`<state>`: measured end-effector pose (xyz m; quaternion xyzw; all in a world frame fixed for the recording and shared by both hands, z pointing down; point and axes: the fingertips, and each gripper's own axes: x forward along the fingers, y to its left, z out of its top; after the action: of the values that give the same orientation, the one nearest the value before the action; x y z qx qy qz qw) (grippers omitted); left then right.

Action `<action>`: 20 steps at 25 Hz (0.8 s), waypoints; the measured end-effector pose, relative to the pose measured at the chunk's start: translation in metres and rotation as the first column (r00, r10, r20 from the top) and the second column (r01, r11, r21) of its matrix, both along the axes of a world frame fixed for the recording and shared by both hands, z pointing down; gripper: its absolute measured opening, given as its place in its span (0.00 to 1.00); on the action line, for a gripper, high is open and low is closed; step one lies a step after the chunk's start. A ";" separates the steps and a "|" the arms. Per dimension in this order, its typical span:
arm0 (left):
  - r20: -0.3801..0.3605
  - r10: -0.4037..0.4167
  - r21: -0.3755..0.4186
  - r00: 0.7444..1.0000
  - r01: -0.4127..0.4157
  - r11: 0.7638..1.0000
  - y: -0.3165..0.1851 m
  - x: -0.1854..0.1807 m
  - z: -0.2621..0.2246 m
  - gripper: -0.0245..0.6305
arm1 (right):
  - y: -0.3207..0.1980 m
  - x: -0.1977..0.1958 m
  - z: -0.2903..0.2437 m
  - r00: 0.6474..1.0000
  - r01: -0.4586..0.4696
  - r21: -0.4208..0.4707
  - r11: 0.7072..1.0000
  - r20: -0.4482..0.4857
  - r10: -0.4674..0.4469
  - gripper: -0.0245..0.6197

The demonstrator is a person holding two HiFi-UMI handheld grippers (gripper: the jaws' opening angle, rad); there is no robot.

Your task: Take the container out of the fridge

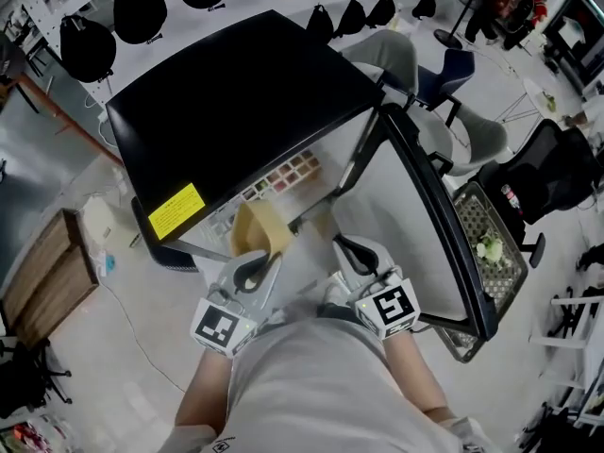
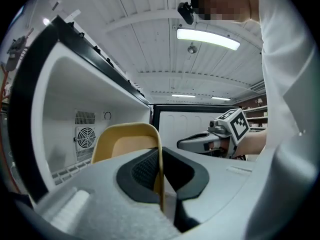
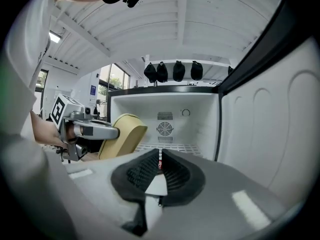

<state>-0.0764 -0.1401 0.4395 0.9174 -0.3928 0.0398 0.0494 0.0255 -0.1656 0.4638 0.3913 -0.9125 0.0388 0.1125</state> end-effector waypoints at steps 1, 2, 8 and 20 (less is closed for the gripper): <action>-0.002 -0.008 0.005 1.000 0.008 1.000 0.002 -0.004 0.000 0.06 | 0.002 -0.004 -0.001 1.000 0.011 0.004 1.000 0.001 -0.011 0.07; -0.005 -0.016 0.009 1.000 0.016 1.000 0.004 -0.007 -0.001 0.06 | 0.003 -0.008 -0.002 1.000 0.022 0.010 1.000 0.002 -0.022 0.07; -0.044 -0.048 0.019 0.998 0.049 0.999 0.009 -0.022 -0.004 0.06 | 0.008 -0.023 -0.007 0.998 0.066 0.029 0.997 0.008 -0.066 0.07; -0.078 -0.043 0.020 0.996 0.044 0.999 0.005 -0.019 -0.003 0.06 | 0.011 -0.019 -0.020 0.996 0.053 0.072 0.996 0.069 -0.058 0.07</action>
<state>-0.0949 -0.1353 0.4360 0.9100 -0.4109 -0.0012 0.0555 0.0070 -0.1546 0.4434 0.3677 -0.9273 0.0174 0.0674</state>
